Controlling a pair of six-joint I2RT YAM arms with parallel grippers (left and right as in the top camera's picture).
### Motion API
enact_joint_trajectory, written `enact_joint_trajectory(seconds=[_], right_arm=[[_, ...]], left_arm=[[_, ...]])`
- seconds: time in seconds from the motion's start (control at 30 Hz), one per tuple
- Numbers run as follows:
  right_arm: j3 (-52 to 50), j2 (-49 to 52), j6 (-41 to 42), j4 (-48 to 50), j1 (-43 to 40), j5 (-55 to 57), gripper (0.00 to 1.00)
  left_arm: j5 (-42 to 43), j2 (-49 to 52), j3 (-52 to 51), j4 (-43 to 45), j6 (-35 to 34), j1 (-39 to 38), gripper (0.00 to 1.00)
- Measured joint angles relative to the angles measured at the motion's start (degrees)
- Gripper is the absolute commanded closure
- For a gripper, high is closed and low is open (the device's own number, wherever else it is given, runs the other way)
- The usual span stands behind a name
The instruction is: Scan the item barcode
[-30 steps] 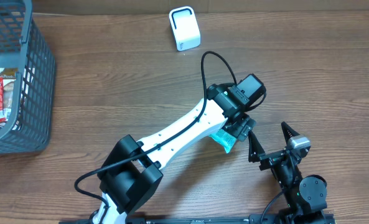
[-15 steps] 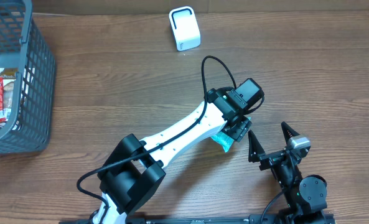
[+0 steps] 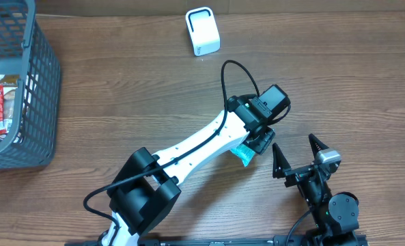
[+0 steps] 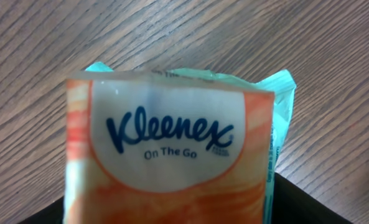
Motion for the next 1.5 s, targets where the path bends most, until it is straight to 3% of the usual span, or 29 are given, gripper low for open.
enact_joint_trajectory(seconds=[0.43, 0.9, 1.3, 1.5], right_arm=[[0.0, 0.0, 0.02, -0.04, 0.0, 0.0, 0.0], [0.0, 0.0, 0.02, -0.02, 0.0, 0.02, 0.0], [0.0, 0.0, 0.02, 0.0, 0.0, 0.02, 0.0], [0.0, 0.0, 0.0, 0.0, 0.0, 0.04, 0.0]], left_arm=[[0.02, 0.0, 0.04, -0.35, 0.22, 0.0, 0.45], [0.02, -2.43, 0.42, -1.27, 0.2, 0.94, 0.47], [0.0, -7.04, 1.25, -11.56, -1.18, 5.51, 0.48], [0.0, -7.04, 1.22, -12.63, -3.87, 8.79, 0.48]])
